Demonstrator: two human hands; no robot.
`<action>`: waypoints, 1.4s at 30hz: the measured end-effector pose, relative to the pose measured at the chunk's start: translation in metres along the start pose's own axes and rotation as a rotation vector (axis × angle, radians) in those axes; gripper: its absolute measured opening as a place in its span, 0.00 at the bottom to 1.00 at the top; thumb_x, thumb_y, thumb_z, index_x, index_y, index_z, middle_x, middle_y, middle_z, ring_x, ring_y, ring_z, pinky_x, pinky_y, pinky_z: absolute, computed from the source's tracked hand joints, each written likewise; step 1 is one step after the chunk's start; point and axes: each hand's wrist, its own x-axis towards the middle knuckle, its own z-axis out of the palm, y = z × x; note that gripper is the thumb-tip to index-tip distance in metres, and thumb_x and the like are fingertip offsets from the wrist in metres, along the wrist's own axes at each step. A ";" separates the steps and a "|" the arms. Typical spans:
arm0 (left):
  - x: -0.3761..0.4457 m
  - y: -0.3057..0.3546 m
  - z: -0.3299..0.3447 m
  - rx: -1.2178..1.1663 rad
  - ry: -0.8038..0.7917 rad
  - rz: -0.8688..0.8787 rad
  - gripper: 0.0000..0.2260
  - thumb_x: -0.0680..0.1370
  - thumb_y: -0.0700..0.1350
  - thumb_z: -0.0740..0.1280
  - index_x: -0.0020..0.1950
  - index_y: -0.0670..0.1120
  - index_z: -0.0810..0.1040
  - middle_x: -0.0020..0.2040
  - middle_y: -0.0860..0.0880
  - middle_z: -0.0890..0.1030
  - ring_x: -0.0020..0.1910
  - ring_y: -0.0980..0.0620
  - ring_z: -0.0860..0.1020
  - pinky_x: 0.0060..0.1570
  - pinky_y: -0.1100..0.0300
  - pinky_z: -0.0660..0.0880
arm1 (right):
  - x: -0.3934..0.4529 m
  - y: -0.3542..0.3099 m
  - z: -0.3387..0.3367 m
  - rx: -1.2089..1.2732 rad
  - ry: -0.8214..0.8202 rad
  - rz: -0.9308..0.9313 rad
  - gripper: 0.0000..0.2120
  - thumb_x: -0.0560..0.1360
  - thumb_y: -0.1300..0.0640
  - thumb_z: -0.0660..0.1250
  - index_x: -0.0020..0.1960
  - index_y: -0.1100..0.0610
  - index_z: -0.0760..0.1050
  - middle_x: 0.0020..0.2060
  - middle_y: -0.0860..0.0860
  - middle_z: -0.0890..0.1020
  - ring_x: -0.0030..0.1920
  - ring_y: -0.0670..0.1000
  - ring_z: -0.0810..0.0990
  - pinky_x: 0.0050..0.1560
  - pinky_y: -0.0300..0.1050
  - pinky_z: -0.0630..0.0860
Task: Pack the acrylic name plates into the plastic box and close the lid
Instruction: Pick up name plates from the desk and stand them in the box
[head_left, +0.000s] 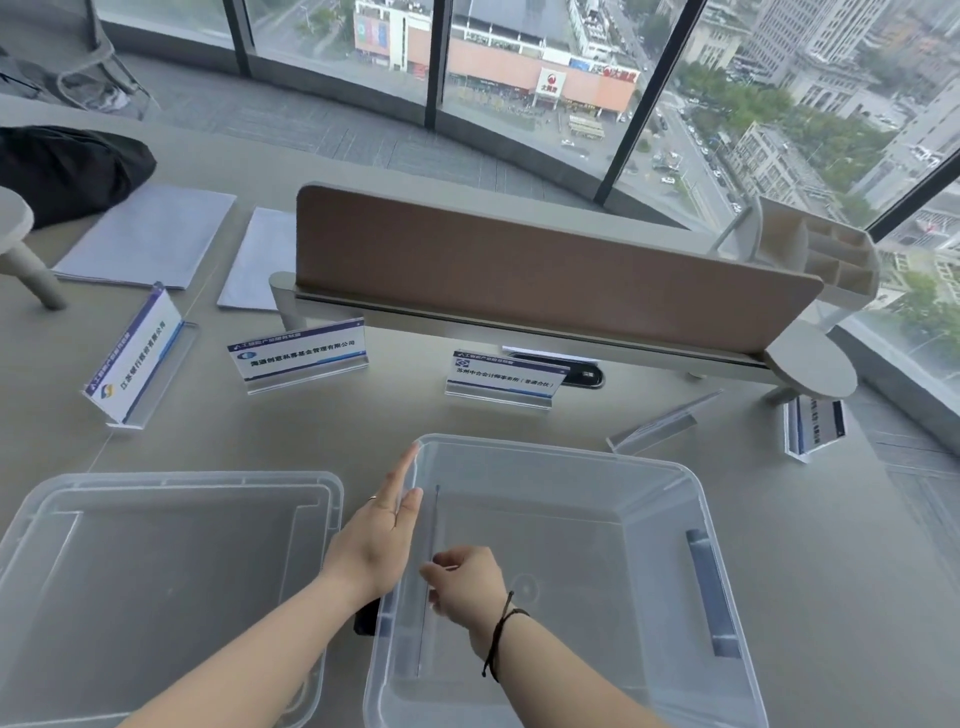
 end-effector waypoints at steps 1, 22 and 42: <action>0.000 0.001 0.001 0.021 0.003 -0.011 0.21 0.82 0.59 0.46 0.69 0.77 0.42 0.75 0.52 0.66 0.72 0.49 0.68 0.57 0.48 0.72 | 0.001 0.000 0.000 -0.005 -0.012 0.001 0.03 0.68 0.54 0.69 0.40 0.54 0.79 0.32 0.51 0.81 0.32 0.51 0.81 0.42 0.49 0.82; 0.118 0.205 0.160 0.419 0.040 0.087 0.13 0.80 0.53 0.60 0.63 0.53 0.76 0.56 0.55 0.82 0.56 0.51 0.78 0.54 0.51 0.76 | 0.074 -0.059 -0.380 -0.296 0.215 -0.537 0.07 0.75 0.57 0.67 0.51 0.53 0.82 0.47 0.49 0.86 0.48 0.48 0.83 0.55 0.45 0.78; 0.225 0.232 0.289 0.826 -0.062 0.002 0.07 0.75 0.39 0.59 0.39 0.45 0.73 0.41 0.45 0.72 0.37 0.41 0.75 0.34 0.54 0.69 | 0.218 -0.026 -0.455 -1.155 0.293 -0.858 0.08 0.68 0.66 0.66 0.34 0.56 0.71 0.30 0.50 0.78 0.35 0.56 0.73 0.29 0.42 0.58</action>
